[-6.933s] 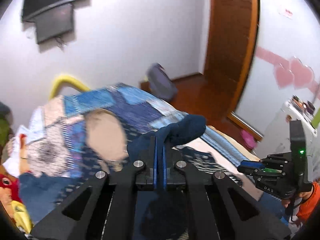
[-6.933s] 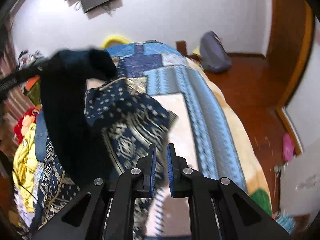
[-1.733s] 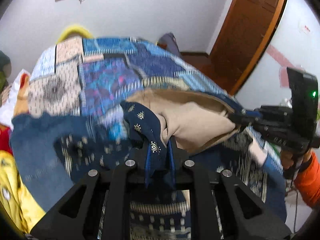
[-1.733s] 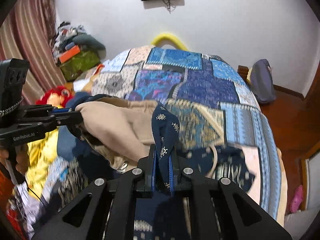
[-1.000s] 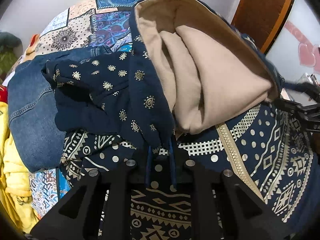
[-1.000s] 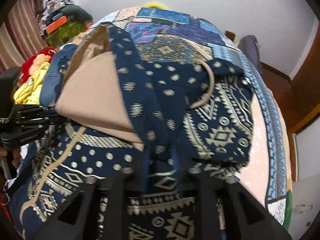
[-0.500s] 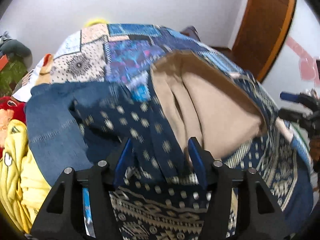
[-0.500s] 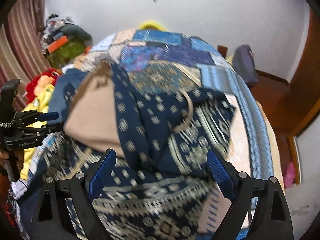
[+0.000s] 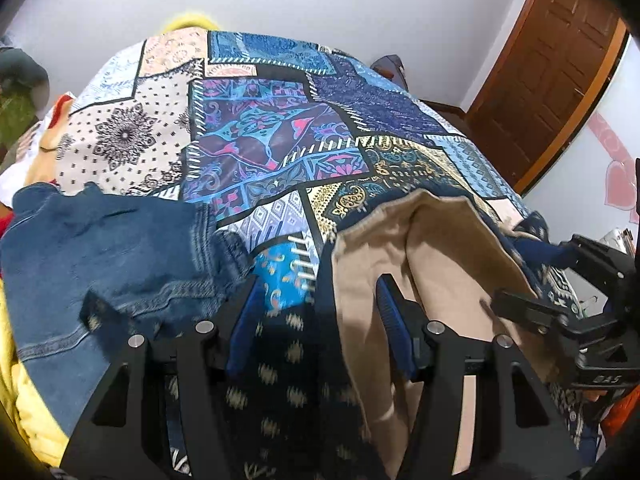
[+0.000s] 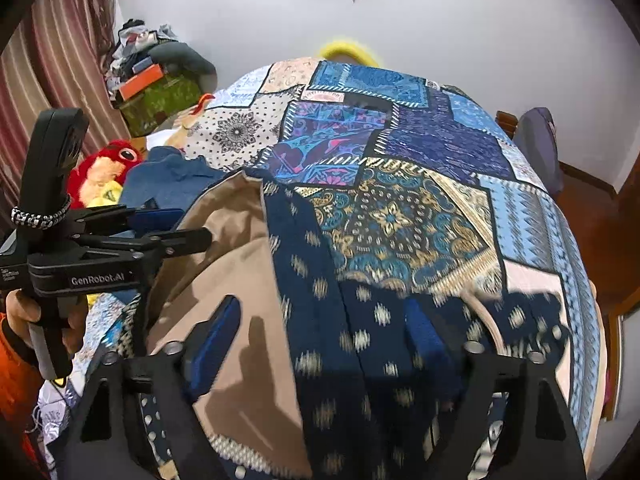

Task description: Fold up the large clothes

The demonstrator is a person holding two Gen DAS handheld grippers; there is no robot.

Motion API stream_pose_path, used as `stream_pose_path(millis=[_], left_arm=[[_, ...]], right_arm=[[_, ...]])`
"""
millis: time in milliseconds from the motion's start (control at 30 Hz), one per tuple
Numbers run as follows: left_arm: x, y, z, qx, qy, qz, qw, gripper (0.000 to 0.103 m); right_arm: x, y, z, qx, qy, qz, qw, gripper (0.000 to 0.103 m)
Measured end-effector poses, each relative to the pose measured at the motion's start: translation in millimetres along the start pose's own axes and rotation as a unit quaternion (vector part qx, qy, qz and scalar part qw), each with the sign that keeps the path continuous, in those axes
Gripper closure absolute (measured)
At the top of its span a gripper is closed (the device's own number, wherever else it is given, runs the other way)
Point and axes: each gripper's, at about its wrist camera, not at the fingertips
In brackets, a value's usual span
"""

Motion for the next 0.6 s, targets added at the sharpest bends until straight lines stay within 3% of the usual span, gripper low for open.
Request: stream_pose_path(millis=[33, 67, 133, 200, 300, 600], left_arm=[[4, 3, 1, 0.001, -0.007, 0.000, 1.0000, 0.063], [6, 4, 3, 0.004, -0.013, -0.001, 0.9999, 0.068], [3, 3, 7, 0.012, -0.020, 0.002, 0.9997, 0.091], [-5, 2, 13, 0.027, -0.017, 0.015, 0.9994, 0.095], [-28, -2, 23, 0.049, -0.024, 0.041, 0.9976, 0.096], [-131, -49, 58, 0.124, -0.064, 0.109, 0.9842, 0.096]], right_arm=[[5, 2, 2, 0.002, 0.000, -0.004, 1.000, 0.049], [9, 5, 3, 0.007, 0.002, -0.007, 1.000, 0.054], [12, 6, 7, 0.016, 0.013, -0.006, 1.000, 0.072], [10, 6, 6, 0.020, 0.025, -0.002, 0.999, 0.084], [-3, 3, 1, 0.013, 0.036, 0.009, 0.999, 0.089], [-83, -34, -31, -0.011, 0.069, 0.037, 0.997, 0.091]])
Point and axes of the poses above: each gripper's, at about its wrist camera, not at the fingertips, and x roughly the way its jaws point, z to its right, y to its top, and after that the axes turned 5 degrees about y, right-handed
